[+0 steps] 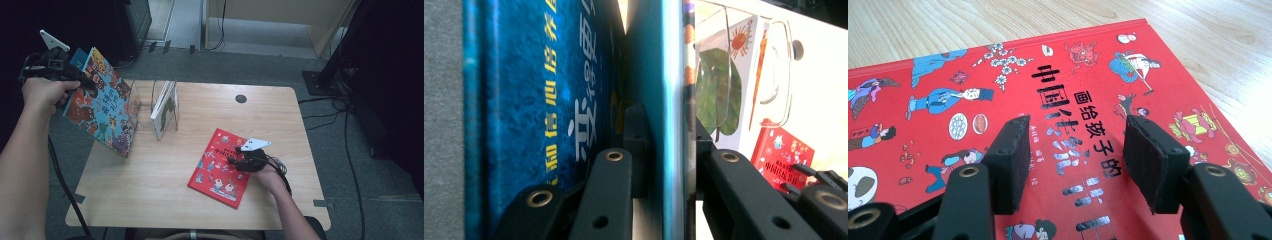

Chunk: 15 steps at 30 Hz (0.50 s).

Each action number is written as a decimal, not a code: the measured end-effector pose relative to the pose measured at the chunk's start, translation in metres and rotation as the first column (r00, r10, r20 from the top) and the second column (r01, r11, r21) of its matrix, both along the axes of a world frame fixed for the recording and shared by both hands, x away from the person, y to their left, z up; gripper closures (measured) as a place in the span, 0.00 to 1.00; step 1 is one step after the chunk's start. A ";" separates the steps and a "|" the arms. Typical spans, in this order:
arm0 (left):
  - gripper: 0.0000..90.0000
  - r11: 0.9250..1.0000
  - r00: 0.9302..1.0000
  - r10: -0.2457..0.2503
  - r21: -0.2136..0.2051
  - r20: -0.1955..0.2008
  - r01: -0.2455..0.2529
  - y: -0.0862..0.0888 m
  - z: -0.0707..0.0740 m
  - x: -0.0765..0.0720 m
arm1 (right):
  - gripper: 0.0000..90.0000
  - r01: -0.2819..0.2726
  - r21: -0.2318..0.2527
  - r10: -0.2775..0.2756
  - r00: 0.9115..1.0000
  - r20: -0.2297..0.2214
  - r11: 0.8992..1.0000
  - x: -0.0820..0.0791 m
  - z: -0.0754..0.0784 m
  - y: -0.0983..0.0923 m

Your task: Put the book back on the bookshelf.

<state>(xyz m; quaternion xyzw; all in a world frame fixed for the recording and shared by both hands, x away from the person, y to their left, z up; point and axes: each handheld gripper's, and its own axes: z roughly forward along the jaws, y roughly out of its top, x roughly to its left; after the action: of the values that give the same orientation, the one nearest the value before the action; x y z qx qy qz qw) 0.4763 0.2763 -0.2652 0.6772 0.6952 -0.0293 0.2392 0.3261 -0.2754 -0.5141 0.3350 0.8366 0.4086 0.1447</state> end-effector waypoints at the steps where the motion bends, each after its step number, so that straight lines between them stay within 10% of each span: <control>1: 0.88 1.000 1.000 -0.002 -0.001 -0.001 0.002 0.000 0.000 0.000 | 0.50 0.000 0.001 0.000 1.000 0.000 1.000 0.000 0.000 0.000; 15: 0.84 0.999 0.999 -0.033 -0.021 -0.008 0.033 -0.006 -0.002 -0.001 | 0.50 0.000 0.000 0.000 1.000 0.001 1.000 0.000 0.000 0.000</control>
<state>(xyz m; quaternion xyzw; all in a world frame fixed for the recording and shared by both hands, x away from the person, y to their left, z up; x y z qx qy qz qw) 0.4753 0.2701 -0.2670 0.6860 0.6845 -0.0433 0.2429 0.3260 -0.2753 -0.5142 0.3349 0.8364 0.4090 0.1452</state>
